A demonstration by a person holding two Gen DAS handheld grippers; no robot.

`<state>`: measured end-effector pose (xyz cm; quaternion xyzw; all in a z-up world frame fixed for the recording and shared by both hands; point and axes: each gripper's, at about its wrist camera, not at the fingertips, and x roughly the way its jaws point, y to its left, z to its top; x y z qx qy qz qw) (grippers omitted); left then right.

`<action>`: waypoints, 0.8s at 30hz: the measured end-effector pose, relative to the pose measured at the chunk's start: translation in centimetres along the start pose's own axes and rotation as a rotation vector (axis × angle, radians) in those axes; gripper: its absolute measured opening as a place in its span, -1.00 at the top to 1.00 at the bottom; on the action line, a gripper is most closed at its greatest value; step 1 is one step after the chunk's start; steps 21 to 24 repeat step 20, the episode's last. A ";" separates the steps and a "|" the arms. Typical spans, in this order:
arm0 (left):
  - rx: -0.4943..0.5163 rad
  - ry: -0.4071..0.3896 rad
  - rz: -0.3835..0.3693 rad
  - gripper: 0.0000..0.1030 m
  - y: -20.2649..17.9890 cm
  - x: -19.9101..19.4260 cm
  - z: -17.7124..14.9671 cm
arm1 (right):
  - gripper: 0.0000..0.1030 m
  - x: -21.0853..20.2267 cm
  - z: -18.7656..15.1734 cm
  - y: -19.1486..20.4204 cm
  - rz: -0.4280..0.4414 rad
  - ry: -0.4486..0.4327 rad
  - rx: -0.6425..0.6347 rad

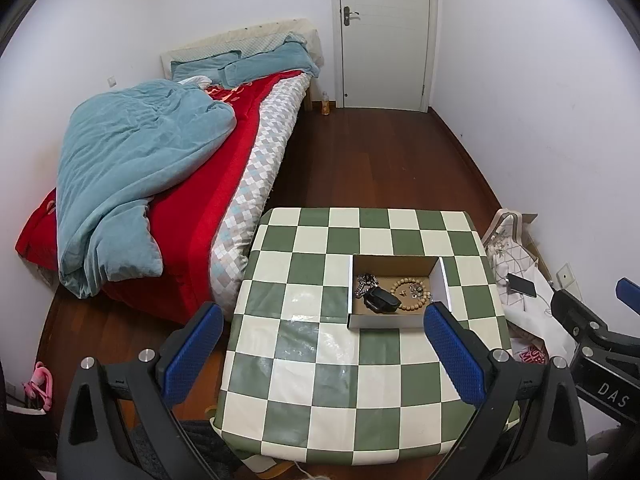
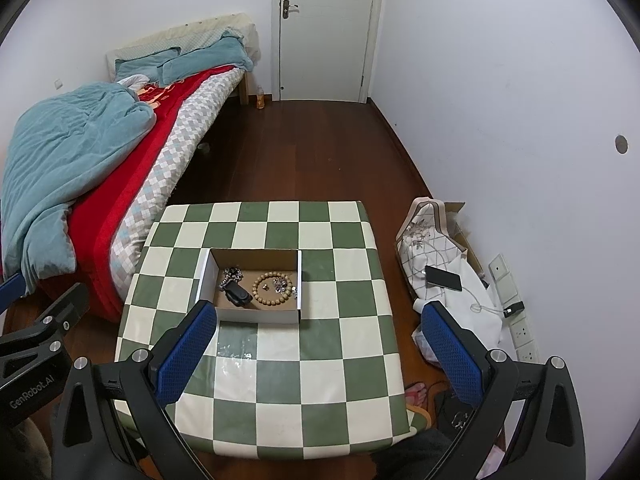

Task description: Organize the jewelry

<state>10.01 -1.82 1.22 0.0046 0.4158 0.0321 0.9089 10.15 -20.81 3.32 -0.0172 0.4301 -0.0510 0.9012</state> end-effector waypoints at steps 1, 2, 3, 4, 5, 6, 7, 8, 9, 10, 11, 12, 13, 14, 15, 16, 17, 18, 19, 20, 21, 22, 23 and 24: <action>0.001 -0.001 0.000 -0.99 0.0 0.0 0.0 | -1.00 0.0 0.0 0.0 0.000 0.000 0.000; 0.001 -0.001 -0.001 -0.99 0.0 0.0 0.0 | -1.00 0.0 0.0 0.0 0.000 0.000 -0.001; 0.000 -0.002 0.001 -0.99 0.1 0.0 -0.1 | -1.00 0.0 0.0 0.0 0.000 0.000 0.000; 0.000 -0.002 0.002 -0.99 0.1 0.0 -0.1 | -1.00 0.0 0.0 0.0 -0.001 0.000 0.001; 0.000 -0.002 0.002 -0.99 0.1 0.0 -0.1 | -1.00 0.0 0.0 0.0 -0.001 0.000 0.001; 0.000 0.000 0.001 -0.99 0.2 0.0 -0.1 | -1.00 -0.1 0.0 0.0 -0.001 -0.001 0.001; 0.001 -0.001 0.001 -0.99 0.2 0.0 -0.1 | -1.00 0.0 0.0 0.0 -0.002 0.000 -0.001; 0.002 -0.002 0.003 -0.99 0.2 0.0 -0.1 | -1.00 0.0 0.0 0.0 -0.002 0.001 -0.002; 0.002 -0.002 0.004 -0.99 0.2 -0.1 -0.1 | -1.00 -0.1 0.0 0.0 -0.001 0.001 -0.002; 0.002 0.000 0.001 -0.99 0.3 -0.1 -0.1 | -1.00 -0.1 0.0 0.0 -0.002 0.001 -0.002; 0.001 0.001 0.001 -0.99 0.3 -0.1 -0.1 | -1.00 -0.1 0.0 0.0 -0.002 0.002 -0.002; 0.003 0.001 0.002 -0.99 0.4 -0.1 -0.2 | -1.00 -0.1 0.0 0.0 0.000 0.002 -0.002; 0.002 0.001 0.001 -0.99 0.4 -0.1 -0.2 | -1.00 -0.2 -0.1 0.0 0.000 0.002 -0.003; 0.001 0.001 0.000 -0.99 0.5 -0.1 -0.2 | -1.00 -0.2 -0.1 0.0 0.000 0.002 -0.003; 0.001 0.001 0.000 -0.99 0.4 -0.1 -0.2 | -1.00 -0.1 0.0 0.0 0.000 0.003 -0.001; 0.001 0.000 0.000 -0.99 0.4 -0.1 -0.2 | -1.00 -0.2 -0.1 0.0 0.001 0.003 -0.002; -0.001 -0.003 0.001 -0.99 0.4 -0.2 -0.3 | -1.00 -0.2 -0.1 0.0 0.001 0.004 -0.002; -0.003 -0.007 0.001 -0.99 0.5 -0.2 -0.3 | -1.00 -0.2 -0.1 0.1 0.000 0.004 -0.003; -0.004 -0.007 -0.002 -0.99 0.6 -0.2 -0.3 | -1.00 -0.2 -0.2 0.0 0.000 0.005 -0.004; -0.005 -0.008 -0.009 -0.99 0.7 -0.3 -0.3 | -1.00 -0.2 -0.2 0.1 0.001 0.005 -0.004; -0.005 -0.008 -0.009 -0.99 0.7 -0.3 -0.3 | -1.00 -0.2 -0.2 0.1 0.001 0.005 -0.004; -0.005 -0.008 -0.009 -0.99 0.7 -0.3 -0.3 | -1.00 -0.2 -0.2 0.1 0.001 0.005 -0.004; -0.005 -0.008 -0.009 -0.99 0.7 -0.3 -0.3 | -1.00 -0.2 -0.2 0.1 0.001 0.005 -0.004; -0.005 -0.008 -0.009 -0.99 0.7 -0.3 -0.3 | -1.00 -0.2 -0.2 0.1 0.001 0.005 -0.004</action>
